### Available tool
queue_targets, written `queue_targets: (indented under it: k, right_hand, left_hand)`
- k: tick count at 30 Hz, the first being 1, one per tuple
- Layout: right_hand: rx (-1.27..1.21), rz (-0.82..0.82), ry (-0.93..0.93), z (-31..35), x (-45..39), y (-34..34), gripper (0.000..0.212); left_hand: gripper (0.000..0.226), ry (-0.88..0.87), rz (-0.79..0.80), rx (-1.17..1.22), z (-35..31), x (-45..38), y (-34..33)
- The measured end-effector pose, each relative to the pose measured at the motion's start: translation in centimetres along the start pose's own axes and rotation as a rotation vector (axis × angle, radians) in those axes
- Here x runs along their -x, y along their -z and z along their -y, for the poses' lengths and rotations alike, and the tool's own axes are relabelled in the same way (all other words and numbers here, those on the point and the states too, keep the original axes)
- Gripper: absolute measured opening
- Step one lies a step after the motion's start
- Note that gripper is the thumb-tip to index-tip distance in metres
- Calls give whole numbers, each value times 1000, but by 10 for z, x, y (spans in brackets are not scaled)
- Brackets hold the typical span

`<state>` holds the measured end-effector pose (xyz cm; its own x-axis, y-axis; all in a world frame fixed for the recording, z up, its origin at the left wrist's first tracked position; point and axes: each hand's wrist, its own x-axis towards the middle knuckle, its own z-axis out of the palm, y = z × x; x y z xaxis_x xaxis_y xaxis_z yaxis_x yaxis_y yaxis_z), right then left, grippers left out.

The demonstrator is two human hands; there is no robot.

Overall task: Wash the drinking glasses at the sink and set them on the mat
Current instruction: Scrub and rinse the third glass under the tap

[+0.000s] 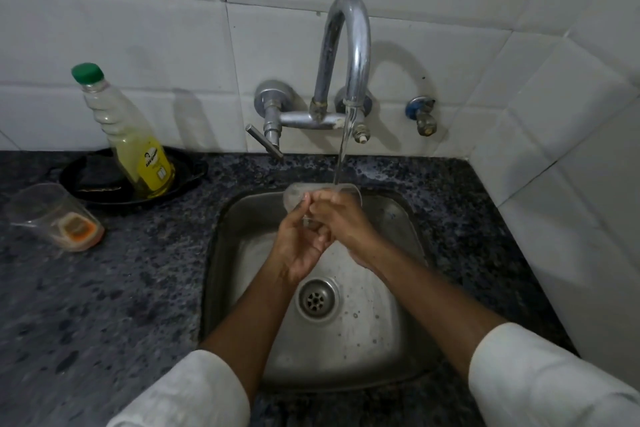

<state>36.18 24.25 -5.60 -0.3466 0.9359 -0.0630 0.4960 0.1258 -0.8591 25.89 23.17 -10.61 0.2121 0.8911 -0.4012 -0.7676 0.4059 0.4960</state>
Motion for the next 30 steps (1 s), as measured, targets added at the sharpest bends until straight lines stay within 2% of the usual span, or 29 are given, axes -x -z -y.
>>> queue_targets:
  k: [1,4,5,6,8,9,11,13,15,17,19,20,22,23,25,26,28,30]
  right_hand:
    - [-86,-8,-2,-2,0,-1,23]
    - [325,140,120,-19,1,6,23]
    - [302,167,73,-23,1,8,21]
    - [128,157,-11,-24,3,10,18]
    - [-450,-19,-244,-15,7,6,12]
    - [-750,-140,-367,-12,9,3,9]
    - [-1134,-318,-559,-14,8,-6,16]
    - [-1301,-410,-695,-14,6,-14,27]
    - [-1315,-425,-752,-19,1,-23,32]
    - [-1320,-440,-745,-20,-4,-24,41]
    - [-1272,-460,-686,-17,-11,-14,42]
    - [-1214,-473,-632,-15,-15,-5,36]
    - [-997,-477,-478,-9,-22,14,17]
    - [-846,-459,-393,-4,-25,22,13]
    - [-566,-336,-202,6,-29,32,15]
    - [-447,-239,-118,12,-31,38,18]
    - [-171,-55,35,19,-32,50,25]
    - [312,79,160,20,-32,69,28]
  left_hand:
    - [36,-15,25,85,0,-1,0]
    - [33,-27,-17,-29,-7,-3,-5]
    - [36,-30,-60,-111,-8,-1,-10]
    - [36,-33,-107,-165,-6,-2,-13]
    - [18,-68,-201,-169,-2,-1,-22]
    - [20,-118,-263,-174,1,-1,-25]
    - [35,-259,-427,-365,5,-3,-24]
    - [47,-459,-496,-698,5,2,-25]
    - [60,-612,-373,-912,3,10,-27]
    - [65,-625,-202,-914,0,18,-26]
    - [63,-512,-29,-737,-9,27,-22]
    - [59,-420,58,-570,-15,31,-18]
    - [55,-161,255,-217,-28,37,-9]
    - [61,-22,344,-117,-33,37,-6]
    - [72,172,449,-137,-38,32,-3]
    - [68,226,443,-219,-40,28,-5]
    - [57,269,373,-387,-45,20,-11]
    - [55,198,269,-592,-48,15,-13]
